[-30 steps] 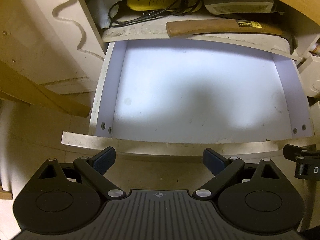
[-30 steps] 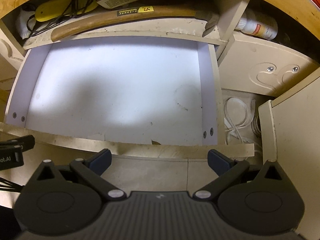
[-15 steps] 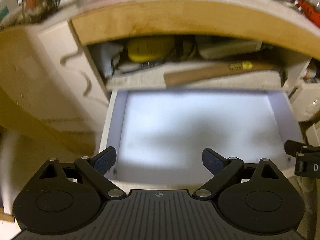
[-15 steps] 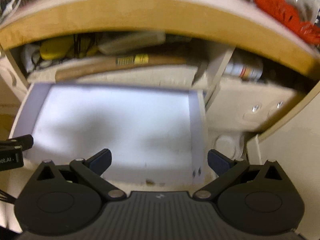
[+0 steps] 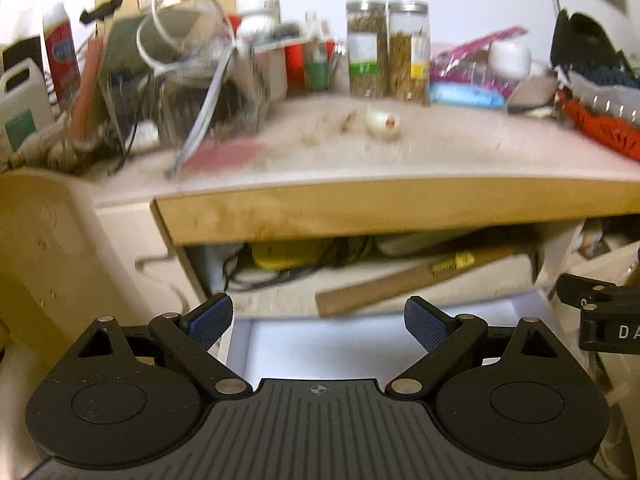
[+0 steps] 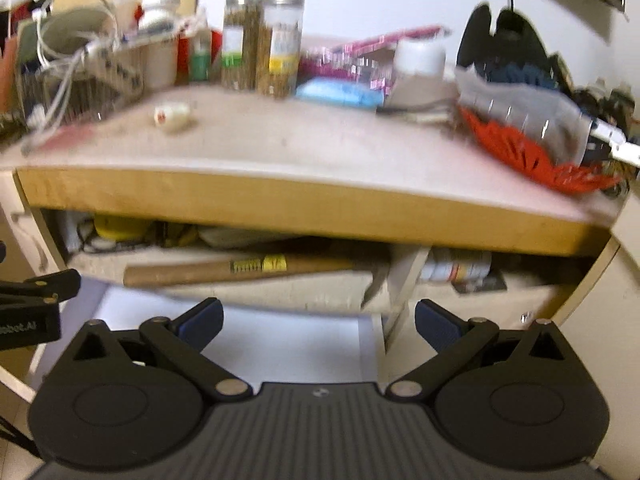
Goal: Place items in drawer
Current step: 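Raise the left tool toward the white egg-shaped object on the counter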
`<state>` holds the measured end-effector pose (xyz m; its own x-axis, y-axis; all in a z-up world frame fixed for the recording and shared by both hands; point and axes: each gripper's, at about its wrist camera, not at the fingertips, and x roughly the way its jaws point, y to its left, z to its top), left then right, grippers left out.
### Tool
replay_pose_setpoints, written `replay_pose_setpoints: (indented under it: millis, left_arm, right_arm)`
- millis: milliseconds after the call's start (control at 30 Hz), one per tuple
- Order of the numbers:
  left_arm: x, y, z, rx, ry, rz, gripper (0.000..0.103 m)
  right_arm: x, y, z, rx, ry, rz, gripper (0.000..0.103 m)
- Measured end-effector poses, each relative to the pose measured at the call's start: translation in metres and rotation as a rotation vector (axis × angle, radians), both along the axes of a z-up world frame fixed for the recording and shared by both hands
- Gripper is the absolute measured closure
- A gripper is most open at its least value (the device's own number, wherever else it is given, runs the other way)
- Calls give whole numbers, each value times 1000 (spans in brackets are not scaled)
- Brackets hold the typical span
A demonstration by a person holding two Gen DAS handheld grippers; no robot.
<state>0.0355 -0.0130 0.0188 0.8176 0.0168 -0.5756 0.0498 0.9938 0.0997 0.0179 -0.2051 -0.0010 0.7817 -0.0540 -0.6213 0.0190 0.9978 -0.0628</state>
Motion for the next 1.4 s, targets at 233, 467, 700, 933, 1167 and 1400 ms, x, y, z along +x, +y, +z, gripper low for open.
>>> replay_pose_setpoints:
  millis: [233,467,700,933,1167,1400]
  left_arm:
    - [-4,-1,16,-20,-108,-11,8]
    - [-9,0,31,-35,-191,-19,8]
    - [-10,0,40,-58,-232,-28,8]
    - [-11,3,44,-77,-257,-20,8]
    - [-12,2,46,-68,-269,-27,8]
    - [-8,5,44,-83,-265,-25,9]
  right_arm:
    - [-6,1,19,1,-107,17,1]
    - [-11,1,36,9,-196,30,1]
    - [-14,-1,45,14,-251,34,1]
    - [-17,-1,51,13,-284,38,1]
    - [-18,0,52,16,-291,44,1]
    - [-18,0,51,22,-279,44,1]
